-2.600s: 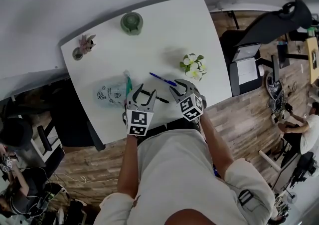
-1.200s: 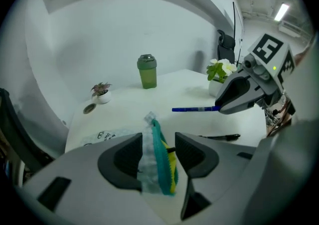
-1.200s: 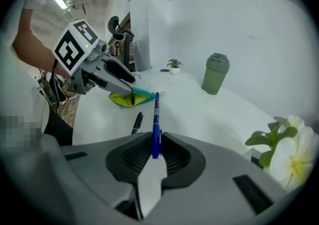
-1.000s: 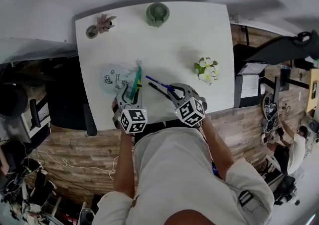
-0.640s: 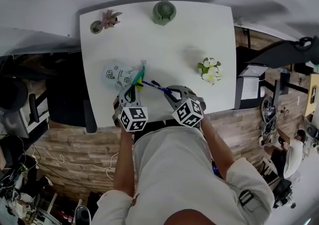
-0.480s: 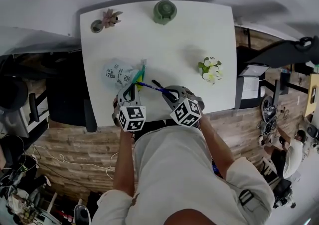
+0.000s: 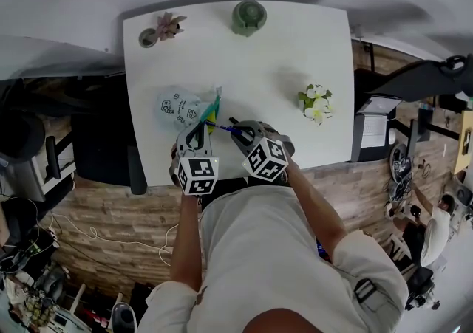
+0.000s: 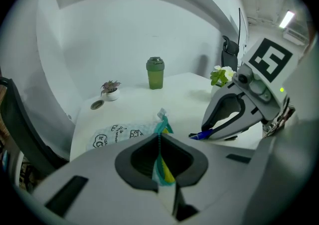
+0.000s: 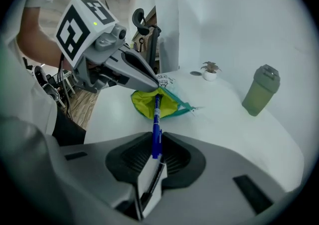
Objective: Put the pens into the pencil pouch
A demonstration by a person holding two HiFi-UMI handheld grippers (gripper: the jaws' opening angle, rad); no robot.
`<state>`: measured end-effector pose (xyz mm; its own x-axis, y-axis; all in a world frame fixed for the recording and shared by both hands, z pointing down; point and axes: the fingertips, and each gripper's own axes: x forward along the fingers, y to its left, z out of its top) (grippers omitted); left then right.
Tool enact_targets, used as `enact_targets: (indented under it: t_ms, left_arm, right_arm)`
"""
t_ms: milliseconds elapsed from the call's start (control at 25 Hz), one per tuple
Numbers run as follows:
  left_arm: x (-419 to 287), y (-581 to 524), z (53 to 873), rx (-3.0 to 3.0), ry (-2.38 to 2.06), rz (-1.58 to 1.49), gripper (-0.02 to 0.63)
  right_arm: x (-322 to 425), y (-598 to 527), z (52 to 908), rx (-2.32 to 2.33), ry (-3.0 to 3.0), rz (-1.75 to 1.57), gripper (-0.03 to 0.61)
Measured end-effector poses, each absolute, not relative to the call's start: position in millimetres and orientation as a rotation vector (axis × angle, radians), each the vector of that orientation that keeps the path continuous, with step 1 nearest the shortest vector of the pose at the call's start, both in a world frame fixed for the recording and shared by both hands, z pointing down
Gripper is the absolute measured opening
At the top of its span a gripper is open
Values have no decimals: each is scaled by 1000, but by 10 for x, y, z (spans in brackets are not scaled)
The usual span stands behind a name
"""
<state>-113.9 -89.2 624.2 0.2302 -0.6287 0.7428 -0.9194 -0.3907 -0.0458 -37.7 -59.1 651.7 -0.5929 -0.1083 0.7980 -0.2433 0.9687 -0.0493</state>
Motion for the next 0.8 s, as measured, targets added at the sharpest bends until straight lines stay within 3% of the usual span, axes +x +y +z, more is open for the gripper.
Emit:
enact_targets:
  t_ms: [800]
  left_arm:
    - [-1118, -936, 6165, 2145, -1417, 864, 9]
  right_arm:
    - [-1196, -917, 6543, 344, -2373, 252, 66]
